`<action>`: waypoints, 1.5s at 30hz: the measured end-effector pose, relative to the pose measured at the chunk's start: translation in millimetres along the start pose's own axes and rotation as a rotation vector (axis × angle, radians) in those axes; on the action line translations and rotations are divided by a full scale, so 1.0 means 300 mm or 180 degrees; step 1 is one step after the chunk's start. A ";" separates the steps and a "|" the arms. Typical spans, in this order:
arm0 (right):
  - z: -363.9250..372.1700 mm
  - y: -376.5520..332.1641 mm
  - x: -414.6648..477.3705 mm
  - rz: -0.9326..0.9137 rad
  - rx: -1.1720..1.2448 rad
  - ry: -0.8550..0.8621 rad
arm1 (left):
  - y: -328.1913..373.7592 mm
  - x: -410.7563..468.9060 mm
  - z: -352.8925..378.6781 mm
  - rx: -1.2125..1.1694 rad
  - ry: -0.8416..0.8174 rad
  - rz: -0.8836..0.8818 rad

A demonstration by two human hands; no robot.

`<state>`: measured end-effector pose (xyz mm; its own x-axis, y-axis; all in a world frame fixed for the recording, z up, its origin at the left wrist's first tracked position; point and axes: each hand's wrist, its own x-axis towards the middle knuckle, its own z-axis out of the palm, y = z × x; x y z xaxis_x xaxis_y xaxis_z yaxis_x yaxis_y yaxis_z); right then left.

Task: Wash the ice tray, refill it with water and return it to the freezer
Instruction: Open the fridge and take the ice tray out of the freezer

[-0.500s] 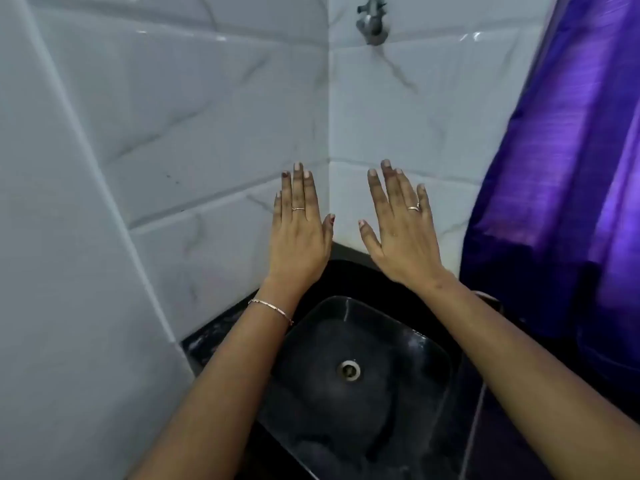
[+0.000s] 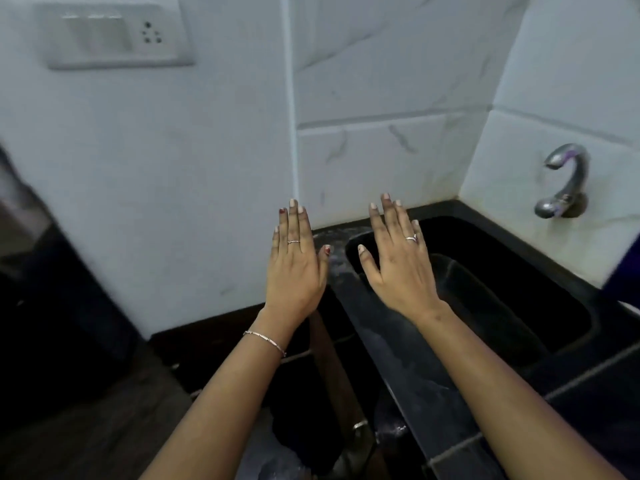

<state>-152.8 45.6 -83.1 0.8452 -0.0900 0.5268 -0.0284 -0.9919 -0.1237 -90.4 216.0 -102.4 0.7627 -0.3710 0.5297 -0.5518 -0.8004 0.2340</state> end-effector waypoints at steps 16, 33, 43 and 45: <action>0.312 -0.955 -0.223 -0.1781 0.1584 -0.1152 | -0.616 -0.844 -0.452 0.0875 0.0297 -0.2433; 0.163 -1.948 -0.724 -0.3434 0.3060 -0.2214 | -0.705 -1.708 -0.931 0.1188 0.2105 -0.4462; -0.128 -2.327 -0.952 -0.4808 0.3931 -0.3037 | -0.607 -1.967 -1.135 0.1707 0.2774 -0.5355; -0.169 -2.396 -0.989 -0.4913 0.3977 -0.3372 | -0.599 -1.987 -1.174 0.1827 0.2771 -0.5411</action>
<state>-410.3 780.8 -107.7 -0.2155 0.9397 0.2655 0.6097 0.3419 -0.7151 -564.5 746.9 -173.1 -0.1441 0.9395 0.3107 0.7178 -0.1169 0.6864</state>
